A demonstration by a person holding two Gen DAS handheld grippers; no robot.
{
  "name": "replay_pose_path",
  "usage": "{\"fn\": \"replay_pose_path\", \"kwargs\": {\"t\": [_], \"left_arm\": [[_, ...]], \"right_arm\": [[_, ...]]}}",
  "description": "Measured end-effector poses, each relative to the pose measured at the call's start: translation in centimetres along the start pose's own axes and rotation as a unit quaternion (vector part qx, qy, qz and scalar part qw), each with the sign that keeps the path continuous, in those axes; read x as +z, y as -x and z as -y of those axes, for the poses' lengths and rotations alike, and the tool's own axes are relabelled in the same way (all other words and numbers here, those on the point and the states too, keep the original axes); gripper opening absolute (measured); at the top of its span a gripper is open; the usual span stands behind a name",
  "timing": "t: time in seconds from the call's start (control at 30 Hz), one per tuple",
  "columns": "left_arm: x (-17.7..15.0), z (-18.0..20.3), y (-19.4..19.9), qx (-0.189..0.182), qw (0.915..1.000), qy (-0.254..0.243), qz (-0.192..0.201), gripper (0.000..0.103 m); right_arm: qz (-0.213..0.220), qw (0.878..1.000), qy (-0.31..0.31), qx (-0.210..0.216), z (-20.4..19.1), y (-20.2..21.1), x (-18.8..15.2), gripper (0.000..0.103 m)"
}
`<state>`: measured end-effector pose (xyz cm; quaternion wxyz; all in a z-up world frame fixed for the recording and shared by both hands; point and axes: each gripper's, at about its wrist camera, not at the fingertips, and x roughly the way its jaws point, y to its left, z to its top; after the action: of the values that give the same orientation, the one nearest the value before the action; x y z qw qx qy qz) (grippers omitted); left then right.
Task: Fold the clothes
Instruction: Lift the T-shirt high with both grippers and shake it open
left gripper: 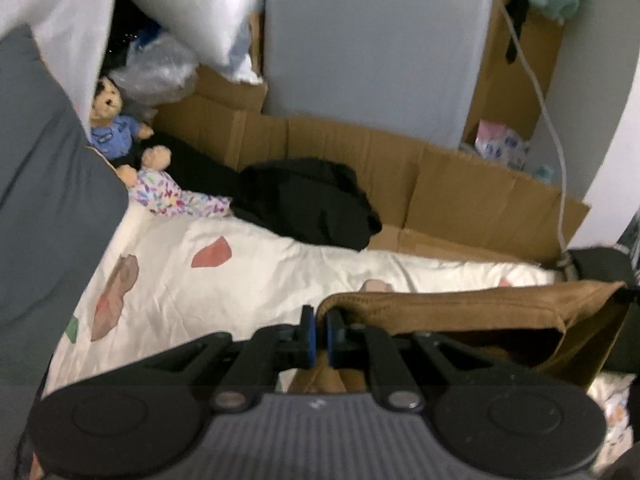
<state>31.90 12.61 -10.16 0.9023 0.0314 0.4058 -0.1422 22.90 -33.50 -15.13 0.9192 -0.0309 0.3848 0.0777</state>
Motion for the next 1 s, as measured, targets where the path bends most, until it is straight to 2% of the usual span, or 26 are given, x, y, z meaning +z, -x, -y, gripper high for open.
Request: {"fn": "replay_pose_path", "kwargs": {"t": [0.47,0.5,0.67,0.83,1.0], "left_arm": [[4.7,0.7,-14.9,0.018,0.9978,-0.043,-0.047,0.006],[5.1,0.7,-16.8,0.021,0.9971,-0.051,-0.052,0.006],[5.7,0.4,-21.8,0.027,0.9952,-0.067,-0.067,0.006],[5.9,-0.4,-27.0,0.022,0.9934,-0.068,-0.090,0.006],[5.3,-1.5,-30.5,0.022,0.9922,-0.055,-0.110,0.006]], "right_arm": [[-0.036,0.999,-0.010,-0.020,3.7,-12.8,1.8,0.007],[-0.040,0.999,-0.011,-0.021,3.9,-13.6,1.8,0.007],[-0.059,0.998,0.001,-0.028,4.8,-18.1,2.1,0.007],[-0.073,0.997,0.000,-0.038,5.6,-22.3,2.2,0.007],[-0.078,0.996,0.000,-0.046,5.7,-25.4,1.8,0.007]]}}
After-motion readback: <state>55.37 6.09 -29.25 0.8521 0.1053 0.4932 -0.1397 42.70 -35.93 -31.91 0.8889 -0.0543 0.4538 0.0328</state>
